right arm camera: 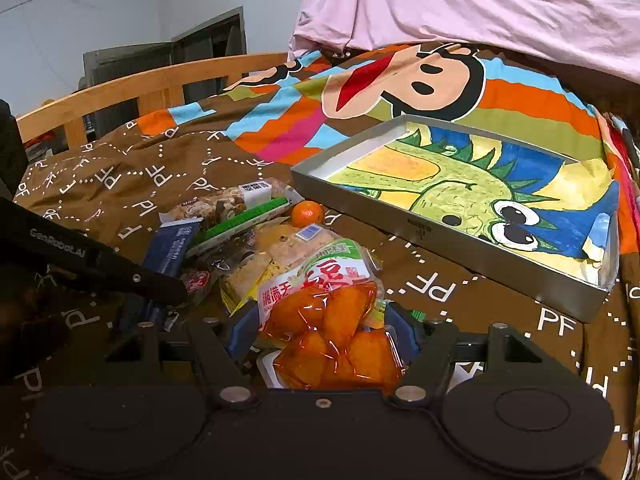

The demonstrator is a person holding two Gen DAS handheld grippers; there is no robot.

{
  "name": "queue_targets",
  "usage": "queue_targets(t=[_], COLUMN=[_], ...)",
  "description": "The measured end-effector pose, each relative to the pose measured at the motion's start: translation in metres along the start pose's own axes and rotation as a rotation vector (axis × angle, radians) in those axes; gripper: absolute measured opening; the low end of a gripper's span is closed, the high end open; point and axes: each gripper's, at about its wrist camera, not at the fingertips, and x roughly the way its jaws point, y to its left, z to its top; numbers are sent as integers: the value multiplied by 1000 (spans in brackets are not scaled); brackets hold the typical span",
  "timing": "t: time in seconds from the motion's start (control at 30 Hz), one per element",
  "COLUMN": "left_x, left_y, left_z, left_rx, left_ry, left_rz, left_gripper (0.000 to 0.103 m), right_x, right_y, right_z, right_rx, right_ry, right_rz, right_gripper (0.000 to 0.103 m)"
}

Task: Organize snacks
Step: 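Close the left tool on the blue box while the right tool grips the orange bag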

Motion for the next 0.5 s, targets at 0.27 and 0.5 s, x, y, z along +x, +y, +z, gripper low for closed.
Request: queue_targets(t=[0.27,0.5], left_x=[-10,-6], left_y=[-7,-18], left_z=[3,16], left_rx=[53,105], left_ry=[-53,-97], left_rz=[-20,-65], left_gripper=[44,36], right_x=[-4,-2], right_y=[2,3], right_z=[1,2], right_rx=[0,31], right_ry=[-20,-32], right_rz=[-20,-41], right_gripper=[70,69])
